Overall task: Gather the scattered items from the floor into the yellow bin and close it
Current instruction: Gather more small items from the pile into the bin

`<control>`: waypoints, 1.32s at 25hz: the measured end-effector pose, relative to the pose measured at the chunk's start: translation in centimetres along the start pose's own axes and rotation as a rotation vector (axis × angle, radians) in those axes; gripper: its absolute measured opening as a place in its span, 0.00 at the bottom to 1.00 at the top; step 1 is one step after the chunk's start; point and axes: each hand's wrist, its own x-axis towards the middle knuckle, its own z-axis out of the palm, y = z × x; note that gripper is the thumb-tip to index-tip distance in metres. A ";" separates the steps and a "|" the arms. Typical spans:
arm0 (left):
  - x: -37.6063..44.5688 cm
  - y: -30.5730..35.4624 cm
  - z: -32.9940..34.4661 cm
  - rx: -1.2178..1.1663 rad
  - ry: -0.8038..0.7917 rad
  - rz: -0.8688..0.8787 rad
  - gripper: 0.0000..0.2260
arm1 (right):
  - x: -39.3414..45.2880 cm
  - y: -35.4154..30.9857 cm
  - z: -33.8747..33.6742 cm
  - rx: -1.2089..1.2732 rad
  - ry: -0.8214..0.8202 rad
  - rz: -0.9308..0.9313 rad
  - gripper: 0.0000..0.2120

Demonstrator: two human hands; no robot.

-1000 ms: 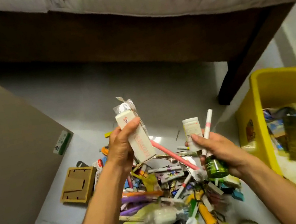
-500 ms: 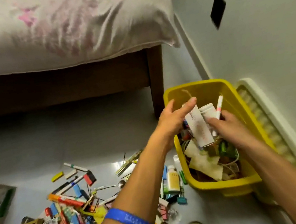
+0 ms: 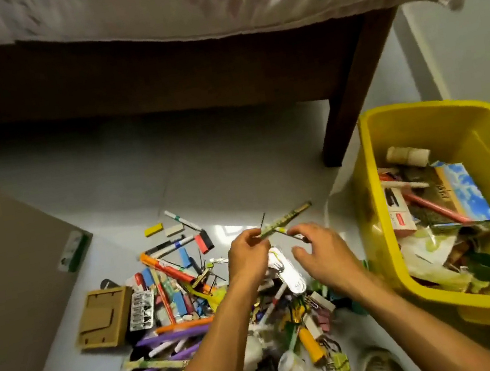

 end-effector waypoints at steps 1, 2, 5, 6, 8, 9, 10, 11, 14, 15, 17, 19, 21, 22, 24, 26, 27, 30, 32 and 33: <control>1.1 -1.2 -1.2 0.047 0.017 -0.014 0.12 | 1.6 0.6 1.4 -0.062 -0.060 0.011 0.21; 2.3 -2.3 -2.6 0.097 0.038 -0.021 0.13 | 3.4 1.4 2.5 -0.137 -0.103 0.024 0.26; 6.1 -5.2 -7.0 0.234 0.175 -0.033 0.16 | 10.1 3.4 5.5 -0.429 -0.293 0.071 0.42; 7.3 -6.4 -8.6 0.313 0.263 -0.054 0.17 | 11.5 3.7 6.9 -0.499 -0.349 0.088 0.44; 9.1 -8.5 -11.4 0.499 0.421 -0.098 0.22 | 11.9 3.9 9.7 -0.615 -0.346 0.064 0.36; 9.9 -9.5 -12.5 0.556 0.464 -0.137 0.25 | 11.4 4.0 11.4 -0.665 -0.304 0.017 0.27; 10.5 -10.1 -13.2 0.585 0.485 -0.179 0.29 | 10.6 4.0 12.9 -0.686 -0.253 -0.031 0.18; 11.1 -10.5 -13.5 0.586 0.489 -0.213 0.31 | 9.8 3.9 14.0 -0.690 -0.220 -0.061 0.11; 12.1 -10.7 -12.9 0.416 0.452 -0.189 0.30 | 9.5 2.8 14.9 -0.677 -0.216 -0.083 0.02; 12.1 -10.6 -12.4 0.329 0.432 -0.164 0.29 | 9.8 2.3 14.8 -0.641 -0.230 -0.082 0.02; 11.6 -10.6 -12.2 0.170 0.402 -0.156 0.28 | 10.2 0.7 15.1 -0.465 -0.296 -0.058 0.04; 10.6 -11.0 -12.5 -0.005 0.430 -0.167 0.29 | 10.6 -1.5 15.5 -0.243 -0.331 -0.025 0.04; 9.6 -10.7 -13.5 -0.200 0.530 -0.153 0.32 | 12.1 -4.0 16.3 -0.082 -0.292 -0.019 0.03; 9.4 -10.5 -14.3 -0.303 0.601 -0.151 0.32 | 13.2 -5.3 16.9 -0.041 -0.270 -0.037 0.04; 8.9 -10.6 -15.9 -0.449 0.729 -0.150 0.29 | 15.4 -7.6 18.5 -0.050 -0.230 -0.119 0.07; 7.9 -11.6 -17.2 -0.360 0.735 -0.195 0.21 | 17.9 -9.4 20.5 -0.194 -0.174 -0.218 0.09; 7.2 -12.4 -17.6 -0.221 0.678 -0.242 0.16 | 18.9 -9.9 21.5 -0.307 -0.159 -0.250 0.11; 5.9 -14.8 -18.2 0.172 0.490 -0.313 0.13 | 20.9 -10.3 24.3 -0.507 -0.191 -0.217 0.18; 6.1 -15.7 -18.5 0.298 0.476 -0.282 0.13 | 21.1 -10.0 25.6 -0.483 -0.222 -0.205 0.17; 6.5 -16.0 -18.5 0.330 0.468 -0.271 0.12 | 21.1 -9.9 26.0 -0.465 -0.251 -0.208 0.16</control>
